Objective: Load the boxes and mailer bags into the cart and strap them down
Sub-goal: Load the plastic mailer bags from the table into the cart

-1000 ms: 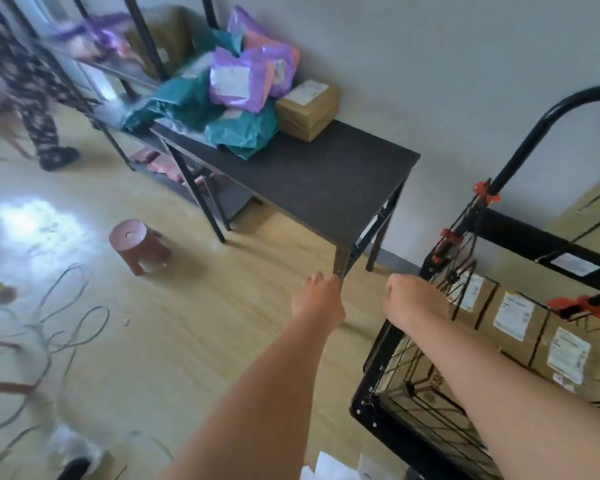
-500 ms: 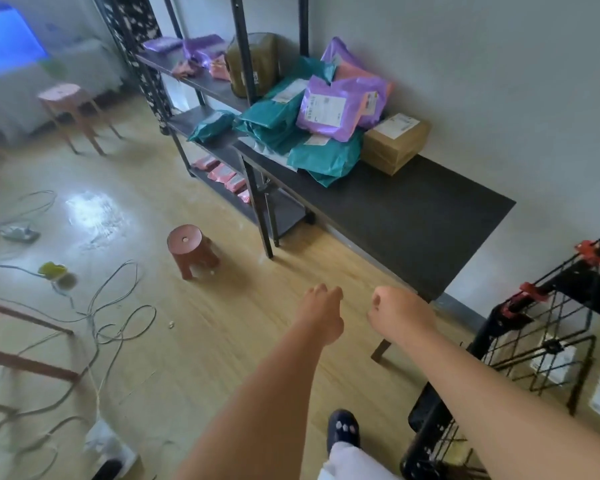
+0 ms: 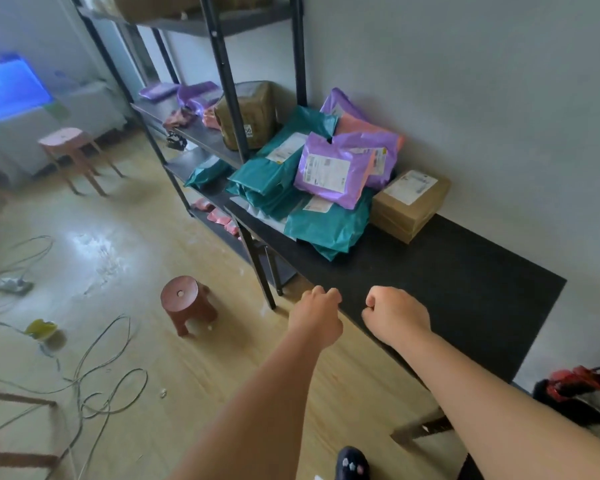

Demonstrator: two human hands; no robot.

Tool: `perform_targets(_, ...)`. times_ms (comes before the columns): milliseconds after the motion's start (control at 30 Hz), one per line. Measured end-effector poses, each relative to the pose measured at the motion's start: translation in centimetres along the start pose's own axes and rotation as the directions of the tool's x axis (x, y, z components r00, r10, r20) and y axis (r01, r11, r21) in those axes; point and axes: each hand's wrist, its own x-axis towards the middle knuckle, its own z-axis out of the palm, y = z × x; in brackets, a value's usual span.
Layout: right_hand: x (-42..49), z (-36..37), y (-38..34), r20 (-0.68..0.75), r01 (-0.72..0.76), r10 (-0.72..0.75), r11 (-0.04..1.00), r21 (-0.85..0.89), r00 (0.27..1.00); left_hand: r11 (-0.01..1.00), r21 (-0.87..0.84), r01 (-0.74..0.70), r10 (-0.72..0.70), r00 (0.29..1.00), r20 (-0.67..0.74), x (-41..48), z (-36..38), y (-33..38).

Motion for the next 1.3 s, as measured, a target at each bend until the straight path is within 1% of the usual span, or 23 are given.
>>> perform_targets(167,4.7,-2.2,-0.4,-0.004,0.026,-0.026,0.999,0.047,1.000,1.000,0.016,-0.023,0.022,0.999,0.026,5.2,-1.2,1.2)
perform_targets(267,6.8,-3.3,-0.4,-0.040,0.028,-0.026,0.998,0.064,0.999,1.000,0.023,-0.002,0.003,0.999,-0.036,7.8,-2.6,1.2)
perform_targets(367,9.4,-5.3,-0.4,-0.091,0.015,-0.007,0.996,0.089,0.996,1.000,-0.027,0.007,-0.011,0.988,-0.156,10.9,-4.8,1.8)
perform_targets(433,11.1,-6.7,-0.8,-0.127,0.009,0.006,0.992,0.124,0.992,0.999,-0.045,0.005,-0.014,0.978,-0.209,13.0,-6.2,2.1)
perform_targets(533,13.7,-8.5,-1.9,-0.210,0.029,0.008,0.985,0.172,0.978,0.999,-0.049,0.009,-0.020,0.973,-0.232,16.5,-8.0,2.0)
perform_targets(700,18.6,-11.0,-4.5,-0.349,0.071,-0.003,0.981,0.181,0.937,0.998,-0.061,-0.022,0.005,0.962,-0.272,23.0,-10.7,0.7)
perform_targets(767,20.5,-11.5,-5.7,-0.376,0.084,-0.007,0.979,0.187,0.927,0.997,-0.059,-0.048,0.031,0.963,-0.268,25.3,-11.7,-0.1)
perform_targets(900,24.4,-12.2,-8.0,-0.360,0.085,-0.028,0.986,0.143,0.932,0.992,0.008,-0.125,0.123,0.958,-0.259,29.1,-13.1,-2.2)
perform_targets(1000,26.8,-12.3,-9.4,-0.354,0.065,-0.009,0.987,0.147,0.935,0.979,0.072,-0.190,0.203,0.934,-0.295,31.7,-14.0,-3.7)
perform_targets(1100,28.6,-12.1,-10.3,-0.320,0.036,0.005,0.992,0.123,0.948,0.965,0.090,-0.245,0.261,0.911,-0.319,34.1,-14.9,-5.0)
perform_targets(1200,30.0,-11.7,-10.8,-0.294,-0.038,0.043,0.999,0.023,0.955,0.960,0.039,-0.277,0.278,0.924,-0.263,35.9,-15.4,-5.8)
perform_targets(1300,30.5,-11.4,-10.9,-0.259,-0.102,0.089,0.994,-0.035,0.962,0.946,0.003,-0.324,0.319,0.929,-0.187,36.5,-15.3,-6.0)
